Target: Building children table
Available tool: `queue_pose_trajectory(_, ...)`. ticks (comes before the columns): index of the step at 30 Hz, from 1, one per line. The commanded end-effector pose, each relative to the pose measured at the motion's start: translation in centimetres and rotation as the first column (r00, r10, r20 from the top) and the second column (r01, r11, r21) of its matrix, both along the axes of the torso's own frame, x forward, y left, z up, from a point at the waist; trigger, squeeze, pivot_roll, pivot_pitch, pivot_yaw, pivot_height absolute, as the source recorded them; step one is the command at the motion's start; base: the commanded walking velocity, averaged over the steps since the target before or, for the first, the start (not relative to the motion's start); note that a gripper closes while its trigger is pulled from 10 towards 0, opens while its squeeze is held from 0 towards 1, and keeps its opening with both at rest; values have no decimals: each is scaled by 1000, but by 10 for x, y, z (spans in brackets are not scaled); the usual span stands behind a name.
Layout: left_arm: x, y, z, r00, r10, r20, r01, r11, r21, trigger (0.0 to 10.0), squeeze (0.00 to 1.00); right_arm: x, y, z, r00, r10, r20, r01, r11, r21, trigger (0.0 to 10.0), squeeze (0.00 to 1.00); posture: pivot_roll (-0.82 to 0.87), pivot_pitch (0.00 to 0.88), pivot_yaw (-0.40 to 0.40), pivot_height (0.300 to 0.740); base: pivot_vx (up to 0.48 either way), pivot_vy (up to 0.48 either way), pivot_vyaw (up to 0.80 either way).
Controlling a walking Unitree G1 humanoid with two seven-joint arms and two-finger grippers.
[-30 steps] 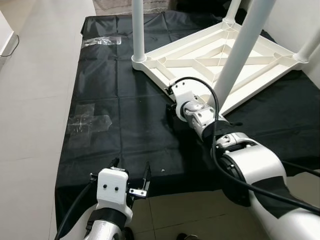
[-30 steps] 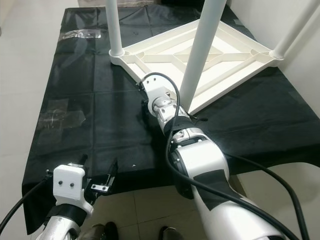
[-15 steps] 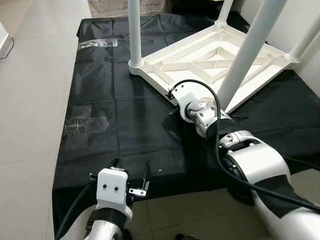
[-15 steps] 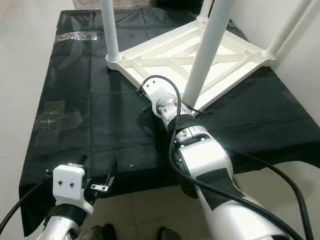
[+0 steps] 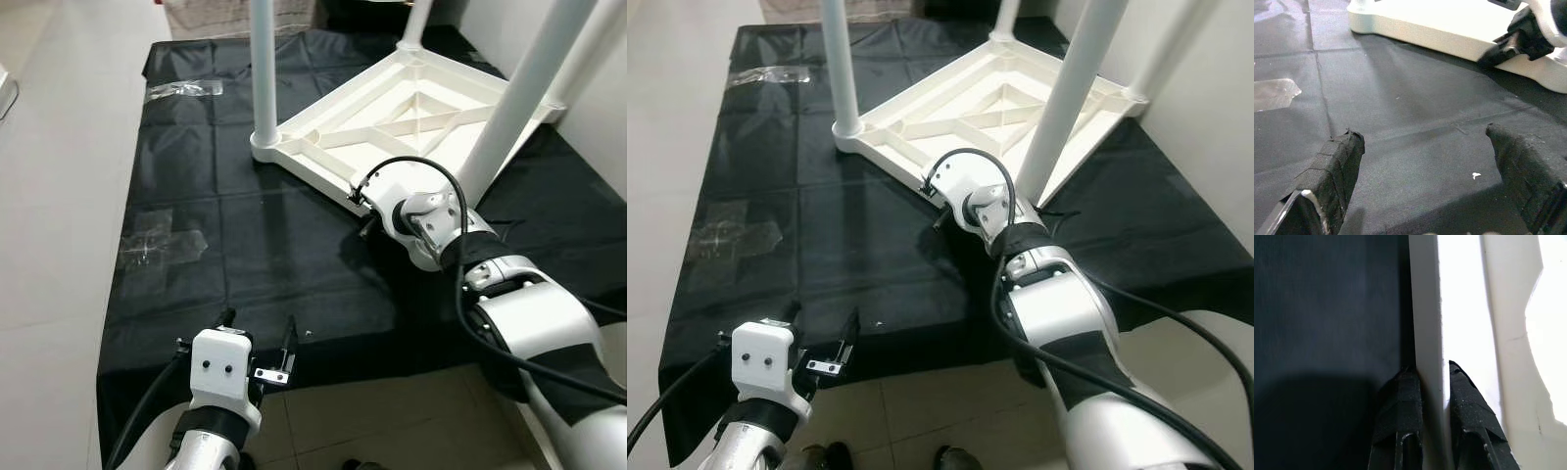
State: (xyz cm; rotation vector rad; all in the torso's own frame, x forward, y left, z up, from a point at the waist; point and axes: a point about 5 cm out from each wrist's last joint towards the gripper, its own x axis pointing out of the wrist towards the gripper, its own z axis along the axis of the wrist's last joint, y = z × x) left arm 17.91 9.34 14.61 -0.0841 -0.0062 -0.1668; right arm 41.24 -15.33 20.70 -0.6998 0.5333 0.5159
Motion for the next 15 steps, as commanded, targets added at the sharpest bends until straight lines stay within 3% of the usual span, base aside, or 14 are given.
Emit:
queue_pose_trajectory(1,-5,-24,-1,997,-75,-19,73,995,-67,10000,0,-14,-8,-34,978,36,-206,-47,998,-52,0,0,36,199,-52,740,0,0,0)
queue_pose_trajectory(4,-3,-23,-3,996,-84,-19,82,995,-57,10000,0,-18,-19,-32,959,110,-262,-121,992,-23,0,0,32,186,-44,740,0,0,0)
queue_pose_trajectory(7,-1,-21,-5,996,-86,-21,84,995,-48,10000,0,-25,-24,-32,907,260,-330,-262,964,41,0,0,35,172,-37,740,0,0,0)
queue_pose_trajectory(9,-1,-20,-6,996,-85,-21,84,995,-46,10000,0,-27,-25,-34,890,297,-345,-299,953,48,0,0,35,172,-37,740,0,0,0)
queue_pose_trajectory(11,0,-19,-6,996,-86,-22,85,995,-42,10000,0,-34,-27,-38,836,386,-390,-388,919,78,0,0,38,166,-33,740,0,0,0)
queue_pose_trajectory(12,0,-19,-6,996,-86,-22,85,995,-42,10000,0,-34,-27,-38,836,386,-390,-388,919,78,0,0,38,166,-33,740,0,0,0)
queue_pose_trajectory(14,0,-17,-7,996,-86,-22,86,996,-36,10000,0,-43,-24,-39,732,530,-427,-520,841,153,0,0,47,152,-30,740,0,0,0)
queue_pose_trajectory(15,0,-17,-7,996,-86,-22,86,996,-36,10000,0,-43,-24,-39,732,530,-427,-520,841,153,0,0,47,152,-30,740,0,0,0)
